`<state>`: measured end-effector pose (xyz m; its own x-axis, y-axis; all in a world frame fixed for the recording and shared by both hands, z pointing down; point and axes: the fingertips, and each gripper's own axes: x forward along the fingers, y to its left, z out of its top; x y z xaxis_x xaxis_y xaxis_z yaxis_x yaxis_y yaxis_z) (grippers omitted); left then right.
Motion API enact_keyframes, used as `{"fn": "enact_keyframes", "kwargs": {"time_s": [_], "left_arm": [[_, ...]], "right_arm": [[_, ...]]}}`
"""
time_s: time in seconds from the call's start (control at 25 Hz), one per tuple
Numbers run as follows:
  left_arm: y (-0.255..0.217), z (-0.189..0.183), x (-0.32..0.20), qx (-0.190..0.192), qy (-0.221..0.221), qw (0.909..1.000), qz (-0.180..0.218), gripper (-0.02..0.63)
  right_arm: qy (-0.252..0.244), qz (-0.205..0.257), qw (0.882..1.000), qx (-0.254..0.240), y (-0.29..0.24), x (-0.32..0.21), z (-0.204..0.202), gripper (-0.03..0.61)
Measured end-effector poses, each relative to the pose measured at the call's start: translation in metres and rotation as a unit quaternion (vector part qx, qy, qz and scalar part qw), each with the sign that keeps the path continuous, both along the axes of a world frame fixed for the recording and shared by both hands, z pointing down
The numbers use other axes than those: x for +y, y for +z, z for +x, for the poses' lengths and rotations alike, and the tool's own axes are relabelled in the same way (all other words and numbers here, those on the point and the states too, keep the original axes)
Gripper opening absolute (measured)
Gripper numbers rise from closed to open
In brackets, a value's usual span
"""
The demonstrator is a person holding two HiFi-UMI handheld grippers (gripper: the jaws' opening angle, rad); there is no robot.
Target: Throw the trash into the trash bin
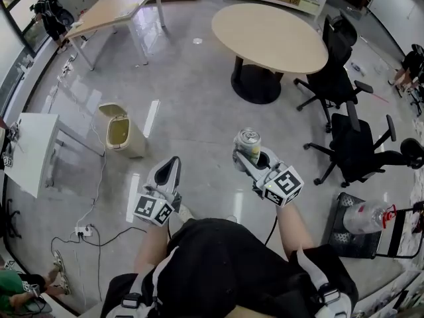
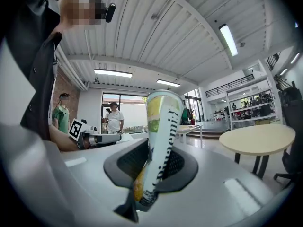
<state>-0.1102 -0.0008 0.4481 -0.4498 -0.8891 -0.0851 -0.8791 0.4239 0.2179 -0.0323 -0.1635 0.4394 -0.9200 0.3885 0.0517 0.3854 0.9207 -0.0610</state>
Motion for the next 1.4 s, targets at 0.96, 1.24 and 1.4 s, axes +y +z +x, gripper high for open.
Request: {"fn": "enact_keyframes", "kwargs": {"time_s": [0.96,1.24,1.4], "left_arm": [[-0.007,-0.136,0.239,-0.027,-0.214,0.9763,0.016,0.000],[0.001,-0.136,0.305,-0.019,-0.282,0.9592,0.020,0.000],[0.003,-0.137,0.317,-0.003,-0.298,0.9535,0.045,0.000]], "right_arm": [[-0.210,-0.014,0.978,0.011,0.007,0.224,-0.185,0.061],[-0.298,0.025,0.954,0.015,0.023,0.303,-0.198,0.061],[-0.333,0.012,0.943,0.025,0.027,0.324,-0.207,0.061]]}}
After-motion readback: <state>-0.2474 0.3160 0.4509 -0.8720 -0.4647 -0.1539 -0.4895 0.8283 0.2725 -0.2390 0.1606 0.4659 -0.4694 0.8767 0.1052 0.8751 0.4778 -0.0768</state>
